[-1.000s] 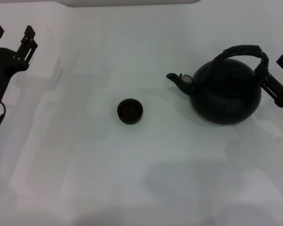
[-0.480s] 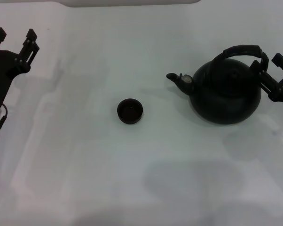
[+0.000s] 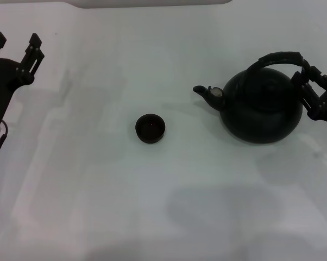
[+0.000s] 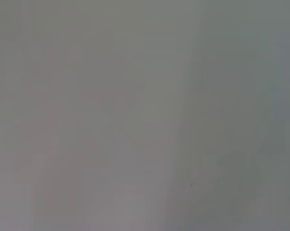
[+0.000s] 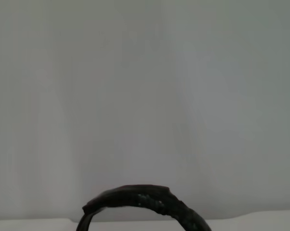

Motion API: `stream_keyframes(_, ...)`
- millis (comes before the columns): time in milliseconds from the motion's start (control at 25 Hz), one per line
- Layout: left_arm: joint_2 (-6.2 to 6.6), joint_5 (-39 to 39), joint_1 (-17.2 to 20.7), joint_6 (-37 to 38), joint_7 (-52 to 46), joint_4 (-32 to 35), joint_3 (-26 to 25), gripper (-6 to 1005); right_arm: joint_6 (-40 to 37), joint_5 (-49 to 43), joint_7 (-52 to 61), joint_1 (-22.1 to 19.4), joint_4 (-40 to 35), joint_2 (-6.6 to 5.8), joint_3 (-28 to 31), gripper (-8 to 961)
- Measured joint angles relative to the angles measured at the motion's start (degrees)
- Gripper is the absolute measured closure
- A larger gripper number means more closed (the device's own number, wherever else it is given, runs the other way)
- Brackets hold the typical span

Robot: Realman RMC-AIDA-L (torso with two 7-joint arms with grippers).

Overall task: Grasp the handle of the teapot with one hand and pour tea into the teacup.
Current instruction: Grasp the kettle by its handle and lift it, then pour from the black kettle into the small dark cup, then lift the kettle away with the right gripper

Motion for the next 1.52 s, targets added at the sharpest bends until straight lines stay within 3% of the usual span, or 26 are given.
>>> stream_keyframes(240, 0.01, 0.0, 0.2, -0.1, 0.0, 0.0, 0.0, 224, -0.3, -0.1, -0.1, 0.1, -0.1, -0.02, 0.0, 620)
stream_keyframes(560, 0.01, -0.1, 0.6, -0.3, 0.0, 0.0, 0.0, 225, -0.4, -0.1, -0.2, 0.2, -0.8, 0.11, 0.2, 775)
stream_keyframes(880, 0.01, 0.0, 1.1, -0.1, 0.0, 0.0, 0.1, 226, -1.9, -0.3, -3.4, 0.9, -3.6, 0.15, 0.0, 788)
stream_keyframes(1520, 0.07, 0.2, 1.7, 0.0, -0.1, 0.7, 0.2, 225, 1.2, -2.5, -15.4, 7.9, -6.8, 0.14, -0.2, 792)
